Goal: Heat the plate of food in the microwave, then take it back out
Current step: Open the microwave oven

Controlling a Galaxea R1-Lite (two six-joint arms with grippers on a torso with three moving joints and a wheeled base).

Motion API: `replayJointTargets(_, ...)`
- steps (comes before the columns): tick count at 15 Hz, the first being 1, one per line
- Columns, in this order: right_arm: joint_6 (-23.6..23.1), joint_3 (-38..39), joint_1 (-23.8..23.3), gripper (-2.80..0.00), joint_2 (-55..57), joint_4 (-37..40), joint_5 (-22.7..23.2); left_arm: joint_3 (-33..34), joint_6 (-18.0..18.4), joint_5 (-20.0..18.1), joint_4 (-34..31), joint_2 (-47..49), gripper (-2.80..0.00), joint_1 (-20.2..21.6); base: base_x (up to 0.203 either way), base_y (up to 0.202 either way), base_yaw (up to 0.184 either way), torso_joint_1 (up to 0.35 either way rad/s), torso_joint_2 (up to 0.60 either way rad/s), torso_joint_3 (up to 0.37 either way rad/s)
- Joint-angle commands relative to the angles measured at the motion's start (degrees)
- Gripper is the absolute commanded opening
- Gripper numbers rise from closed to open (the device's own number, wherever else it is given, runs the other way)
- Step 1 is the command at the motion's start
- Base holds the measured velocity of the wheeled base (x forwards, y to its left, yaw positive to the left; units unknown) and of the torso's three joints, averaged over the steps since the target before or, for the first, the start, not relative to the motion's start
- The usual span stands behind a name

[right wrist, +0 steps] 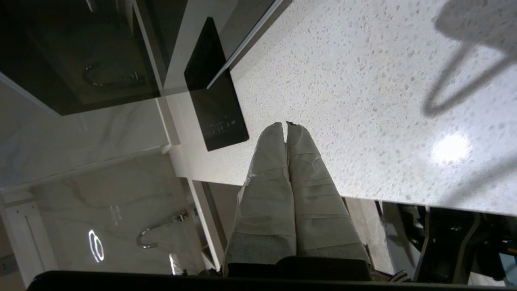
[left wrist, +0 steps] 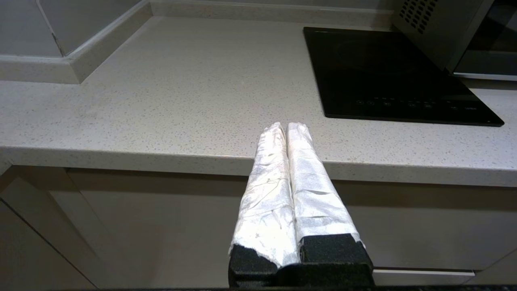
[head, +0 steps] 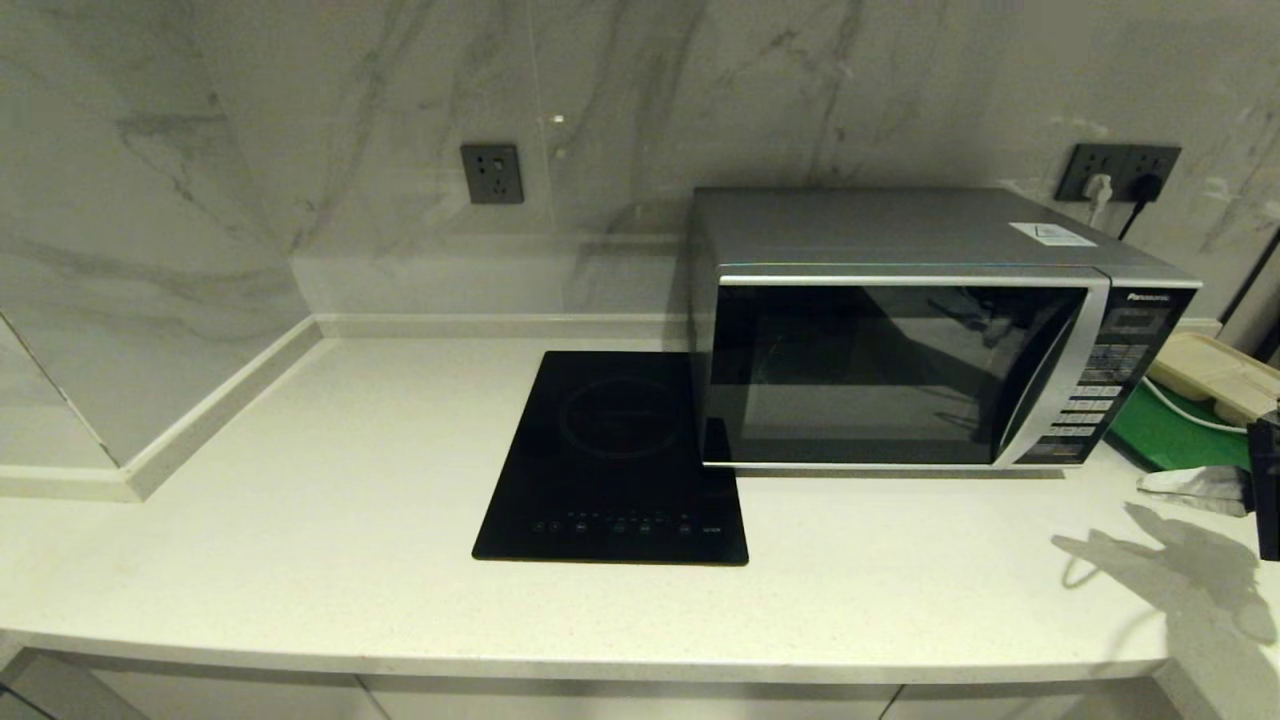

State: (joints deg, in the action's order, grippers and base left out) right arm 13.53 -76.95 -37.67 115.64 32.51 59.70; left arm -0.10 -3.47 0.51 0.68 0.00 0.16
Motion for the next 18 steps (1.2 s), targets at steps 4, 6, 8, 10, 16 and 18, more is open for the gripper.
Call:
replayJointTargets(4,0.3,-2.9,-0.1,-2.80,8.1,-4.3,0.3,0.0,0.0,0.0,0.0,0.0,-2.80,0.0,0.000,0.000,0.000,0.000,0.00,0.000)
replayJointTargets(6,0.3,-7.5,-0.6,-2.80,13.2,-4.4,0.3,0.0,0.0,0.0,0.0,0.0,-2.80,0.0,0.000,0.000,0.000,0.000,0.00,0.000)
replayJointTargets(8,0.3,-12.2,-0.9,-2.80,17.3,-4.4,0.3,0.0,0.0,0.0,0.0,0.0,-2.80,0.0,0.000,0.000,0.000,0.000,0.00,0.000)
replayJointTargets(10,0.3,-15.9,-1.1,-2.80,20.2,-4.4,0.4,0.0,0.0,0.0,0.0,0.0,-2.80,0.0,0.000,0.000,0.000,0.000,0.00,0.000)
replayJointTargets(16,5.3,-26.8,0.2,-2.80,26.2,-4.2,1.4,0.0,0.0,0.0,0.0,0.0,-2.80,0.0,0.000,0.000,0.000,0.000,0.00,0.000)
replayJointTargets(18,5.8,-28.6,1.5,-2.80,27.4,-4.2,1.6,0.0,0.0,0.0,0.0,0.0,-2.80,0.0,0.000,0.000,0.000,0.000,0.00,0.000)
